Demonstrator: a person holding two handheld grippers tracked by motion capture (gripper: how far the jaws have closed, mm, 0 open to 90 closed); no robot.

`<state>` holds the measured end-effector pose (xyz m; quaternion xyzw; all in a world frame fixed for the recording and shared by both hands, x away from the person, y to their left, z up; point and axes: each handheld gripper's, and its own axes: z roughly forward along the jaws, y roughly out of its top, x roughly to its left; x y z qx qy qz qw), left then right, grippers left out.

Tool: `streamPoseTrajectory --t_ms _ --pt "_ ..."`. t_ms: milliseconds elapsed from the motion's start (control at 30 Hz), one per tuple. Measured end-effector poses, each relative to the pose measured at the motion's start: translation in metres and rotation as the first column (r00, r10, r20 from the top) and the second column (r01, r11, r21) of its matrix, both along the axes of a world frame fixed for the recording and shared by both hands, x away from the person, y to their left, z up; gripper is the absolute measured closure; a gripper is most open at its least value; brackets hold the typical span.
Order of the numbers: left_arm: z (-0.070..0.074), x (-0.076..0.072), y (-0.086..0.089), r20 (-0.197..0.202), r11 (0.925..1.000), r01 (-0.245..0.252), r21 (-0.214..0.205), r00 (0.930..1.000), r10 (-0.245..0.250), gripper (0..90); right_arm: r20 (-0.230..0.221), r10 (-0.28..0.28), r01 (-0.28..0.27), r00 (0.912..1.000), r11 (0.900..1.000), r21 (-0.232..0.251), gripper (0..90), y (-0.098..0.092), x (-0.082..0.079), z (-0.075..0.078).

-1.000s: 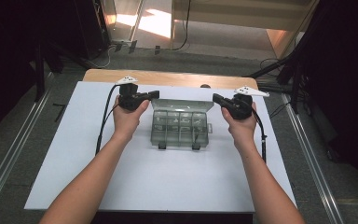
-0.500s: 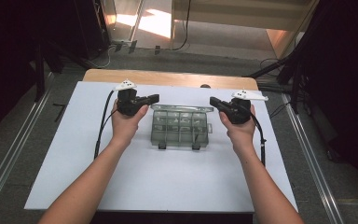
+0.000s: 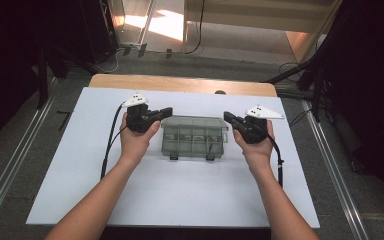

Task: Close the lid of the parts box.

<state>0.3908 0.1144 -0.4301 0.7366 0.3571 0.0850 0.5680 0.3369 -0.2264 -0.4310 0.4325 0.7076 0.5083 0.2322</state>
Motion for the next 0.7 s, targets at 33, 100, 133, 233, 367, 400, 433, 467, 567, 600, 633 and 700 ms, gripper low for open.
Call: streamPoseTrajectory --t_ms 33,100,133,233,367,400,433,467,567,600,633,700 --pt "-0.001 -0.002 -0.001 0.003 1.0 0.0 0.006 1.0 0.0 90.0 0.002 0.002 -0.002 1.0 1.0 0.005 90.0 0.0 -0.002 -0.001" --pt "-0.002 -0.007 -0.001 0.018 0.9999 -0.003 0.014 0.9998 0.003 90.0 0.0 0.005 -0.005 1.0 1.0 0.009 90.0 -0.001 -0.005 -0.003" --pt "-0.003 -0.009 -0.001 0.021 0.9999 -0.001 0.014 0.9998 0.0 90.0 -0.002 0.004 -0.003 1.0 0.9999 0.013 90.0 -0.001 -0.007 -0.004" --pt "-0.005 -0.016 -0.001 0.042 0.9997 -0.004 0.024 0.9991 0.003 90.0 -0.007 0.003 -0.003 1.0 0.9999 0.016 90.0 -0.003 -0.011 -0.009" --pt "-0.009 -0.024 0.0 0.054 0.9998 -0.009 0.017 0.9985 0.008 90.0 -0.012 0.002 -0.001 0.9999 0.9994 0.034 90.0 -0.006 -0.017 -0.014" --pt "-0.01 -0.026 -0.001 0.058 0.9998 -0.007 0.016 0.9983 0.007 90.0 -0.015 0.002 -0.002 0.9999 0.9992 0.039 90.0 -0.007 -0.018 -0.016" --pt "-0.011 -0.028 -0.001 0.063 0.9998 -0.008 0.019 0.998 0.006 90.0 -0.015 0.004 -0.004 0.9999 0.9992 0.04 90.0 -0.007 -0.02 -0.017" --pt "-0.011 -0.03 -0.001 0.072 0.9997 -0.006 0.023 0.9974 0.005 90.0 -0.015 0.006 -0.006 0.9999 0.9991 0.041 90.0 -0.007 -0.021 -0.019" --pt "-0.014 -0.035 0.001 0.107 0.999 -0.022 0.04 0.9941 0.018 90.0 -0.008 0.012 -0.012 0.9999 0.9995 0.029 90.0 -0.008 -0.026 -0.021" --pt "-0.015 -0.035 0.001 0.107 0.9992 -0.024 0.032 0.9941 0.021 90.0 -0.008 0.012 -0.011 0.9999 0.9995 0.028 90.0 -0.008 -0.027 -0.022" --pt "-0.016 -0.036 0.003 0.101 0.9994 -0.026 0.023 0.9946 0.024 90.0 -0.008 0.011 -0.011 0.9999 0.9996 0.027 90.0 -0.008 -0.029 -0.022" --pt "-0.019 -0.038 0.005 0.099 0.9992 -0.028 0.028 0.9948 0.026 90.0 -0.005 0.008 -0.008 1.0 0.9996 0.026 90.0 -0.008 -0.032 -0.024"
